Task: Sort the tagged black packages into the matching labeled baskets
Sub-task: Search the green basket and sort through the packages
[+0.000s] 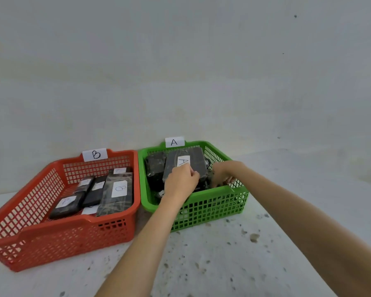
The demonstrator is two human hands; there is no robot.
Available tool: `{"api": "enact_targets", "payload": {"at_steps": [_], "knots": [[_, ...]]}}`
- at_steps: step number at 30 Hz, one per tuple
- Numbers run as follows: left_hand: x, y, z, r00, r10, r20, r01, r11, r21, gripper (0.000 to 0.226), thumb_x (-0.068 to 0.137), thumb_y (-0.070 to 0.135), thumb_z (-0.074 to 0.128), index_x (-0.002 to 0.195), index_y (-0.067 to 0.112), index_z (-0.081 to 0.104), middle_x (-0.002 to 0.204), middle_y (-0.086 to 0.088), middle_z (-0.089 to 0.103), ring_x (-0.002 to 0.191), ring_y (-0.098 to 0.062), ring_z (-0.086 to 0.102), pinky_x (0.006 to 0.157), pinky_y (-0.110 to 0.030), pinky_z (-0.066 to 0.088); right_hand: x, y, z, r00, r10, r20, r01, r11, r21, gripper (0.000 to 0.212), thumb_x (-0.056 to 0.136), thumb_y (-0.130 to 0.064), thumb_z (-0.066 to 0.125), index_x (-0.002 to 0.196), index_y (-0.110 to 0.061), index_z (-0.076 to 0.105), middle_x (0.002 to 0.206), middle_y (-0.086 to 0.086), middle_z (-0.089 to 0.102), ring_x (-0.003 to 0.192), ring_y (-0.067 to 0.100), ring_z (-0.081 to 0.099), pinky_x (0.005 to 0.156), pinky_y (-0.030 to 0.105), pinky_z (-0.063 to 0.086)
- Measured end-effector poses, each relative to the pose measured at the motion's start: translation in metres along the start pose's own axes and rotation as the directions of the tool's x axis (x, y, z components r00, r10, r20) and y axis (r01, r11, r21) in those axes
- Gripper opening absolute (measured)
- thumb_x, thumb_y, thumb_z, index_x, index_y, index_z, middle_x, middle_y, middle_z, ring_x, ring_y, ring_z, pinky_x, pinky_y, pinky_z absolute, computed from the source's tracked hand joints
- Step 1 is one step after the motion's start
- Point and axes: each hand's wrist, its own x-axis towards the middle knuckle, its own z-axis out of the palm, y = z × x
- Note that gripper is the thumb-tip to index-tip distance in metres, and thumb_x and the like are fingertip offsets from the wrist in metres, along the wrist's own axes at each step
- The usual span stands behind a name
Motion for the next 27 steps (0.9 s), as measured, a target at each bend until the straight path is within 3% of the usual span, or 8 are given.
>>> {"api": "enact_targets", "payload": {"at_steps": [2,6,11,14,18,20,22,27], "knots": [[0.002,-0.001,0.003,0.999,-0.042,0.012,0.043,0.997,-0.061,0.023,0.093,0.023,0.045,0.076,0.009,0.051,0.079,-0.009,0.064,0.075,-0.029,0.068,0.064,-0.033,0.051,0.009,0.004,0.003,0.998,0.013,-0.059,0.001,0.973,0.232,0.02,0.089,-0.022,0.053,0.089,-0.002,0.05,0.072,0.01,0.051,0.048,0.013,0.045,0.046,0.021,0.045],[0.01,-0.007,0.008,0.996,-0.094,-0.002,0.094,0.991,-0.091,0.028,0.093,0.026,0.045,0.07,0.01,0.05,0.071,-0.007,0.062,0.061,-0.022,0.063,0.058,-0.026,0.045,0.014,0.027,0.005,0.999,0.033,-0.039,0.002,0.728,0.685,0.011,0.097,-0.014,0.037,0.099,-0.005,0.044,0.102,0.023,0.057,0.071,0.025,0.058,0.06,0.033,0.053],[0.017,-0.011,0.011,0.992,-0.127,0.011,0.126,0.965,-0.23,0.037,0.094,0.027,0.048,0.058,0.018,0.052,0.058,0.005,0.06,0.038,0.001,0.056,0.051,-0.015,0.041,0.011,0.024,0.014,1.0,-0.009,-0.004,0.01,0.974,0.227,0.025,0.084,0.01,0.038,0.064,-0.005,0.043,0.066,0.007,0.047,0.046,0.012,0.042,0.038,0.02,0.034],[0.017,-0.011,0.011,0.993,-0.115,0.023,0.117,0.96,-0.254,0.035,0.094,0.027,0.048,0.06,0.02,0.051,0.06,0.008,0.059,0.043,-0.002,0.058,0.052,-0.015,0.041,0.014,0.018,0.015,0.998,-0.013,0.057,0.006,0.994,0.109,0.016,0.088,-0.001,0.039,0.095,0.005,0.052,0.085,0.013,0.055,0.058,0.016,0.048,0.049,0.025,0.04],[0.014,-0.011,0.01,0.995,-0.092,0.036,0.098,0.965,-0.244,0.031,0.094,0.028,0.048,0.064,0.02,0.052,0.061,0.009,0.059,0.046,-0.003,0.059,0.05,-0.015,0.039,0.02,0.02,0.017,0.989,-0.064,0.135,0.077,0.992,-0.099,0.047,0.09,-0.014,0.053,0.131,0.006,0.042,0.125,0.015,0.052,0.098,0.025,0.056,0.077,0.031,0.051],[0.015,-0.011,0.011,0.995,-0.093,0.043,0.101,0.962,-0.255,0.03,0.094,0.027,0.048,0.065,0.02,0.052,0.061,0.008,0.059,0.046,-0.003,0.059,0.051,-0.015,0.04,0.024,0.018,0.023,0.992,-0.103,0.071,0.116,0.97,-0.211,0.014,0.09,0.002,0.046,0.1,0.003,0.056,0.095,0.009,0.056,0.071,0.018,0.052,0.057,0.021,0.044],[0.015,-0.012,0.011,0.995,-0.094,0.037,0.1,0.962,-0.255,0.031,0.094,0.027,0.048,0.064,0.02,0.052,0.061,0.008,0.059,0.045,-0.003,0.058,0.051,-0.016,0.041,0.025,0.018,0.024,0.995,-0.103,-0.001,0.099,0.96,-0.261,0.024,0.089,0.009,0.041,0.071,-0.006,0.048,0.071,0.001,0.044,0.055,0.013,0.042,0.05,0.02,0.037],[0.017,-0.014,0.011,0.989,-0.148,-0.007,0.138,0.936,-0.323,0.034,0.094,0.027,0.048,0.062,0.018,0.051,0.062,0.006,0.061,0.045,-0.006,0.06,0.059,-0.018,0.045,0.004,0.023,-0.004,0.978,-0.207,-0.036,0.201,0.973,-0.114,0.051,0.082,-0.015,0.065,0.125,0.004,0.048,0.116,0.015,0.06,0.104,0.027,0.06,0.09,0.032,0.051]]}}
